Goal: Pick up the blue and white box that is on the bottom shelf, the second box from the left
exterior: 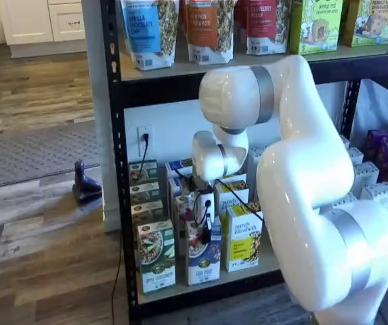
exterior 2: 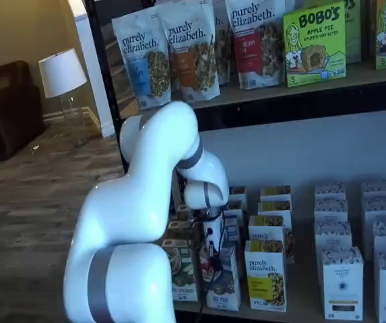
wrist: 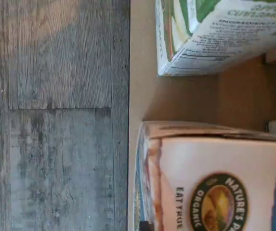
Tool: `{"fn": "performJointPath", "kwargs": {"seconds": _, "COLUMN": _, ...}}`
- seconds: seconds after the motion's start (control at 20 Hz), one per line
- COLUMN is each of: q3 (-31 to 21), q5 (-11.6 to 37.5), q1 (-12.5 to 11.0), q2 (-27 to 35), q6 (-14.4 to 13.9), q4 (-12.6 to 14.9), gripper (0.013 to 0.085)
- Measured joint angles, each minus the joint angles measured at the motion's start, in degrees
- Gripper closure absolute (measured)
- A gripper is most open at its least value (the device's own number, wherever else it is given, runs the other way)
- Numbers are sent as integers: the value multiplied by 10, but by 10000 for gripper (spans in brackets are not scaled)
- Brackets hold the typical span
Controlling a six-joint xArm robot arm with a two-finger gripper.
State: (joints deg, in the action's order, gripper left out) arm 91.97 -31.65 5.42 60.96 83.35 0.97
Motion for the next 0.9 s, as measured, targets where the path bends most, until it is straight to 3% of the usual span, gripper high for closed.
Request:
{"fn": "performJointPath", "kwargs": {"seconds": 0.55, "q3": -58, "q5": 22, "q1": 7, "q2": -34, "q6": -13, "q4": 7, "gripper": 490}}
{"fn": "performJointPath", "kwargs": {"seconds": 0.9, "q3": -118, "q5": 39, "q1": 16, "q2": -73, "q6": -6, "q4": -11, "gripper": 490}}
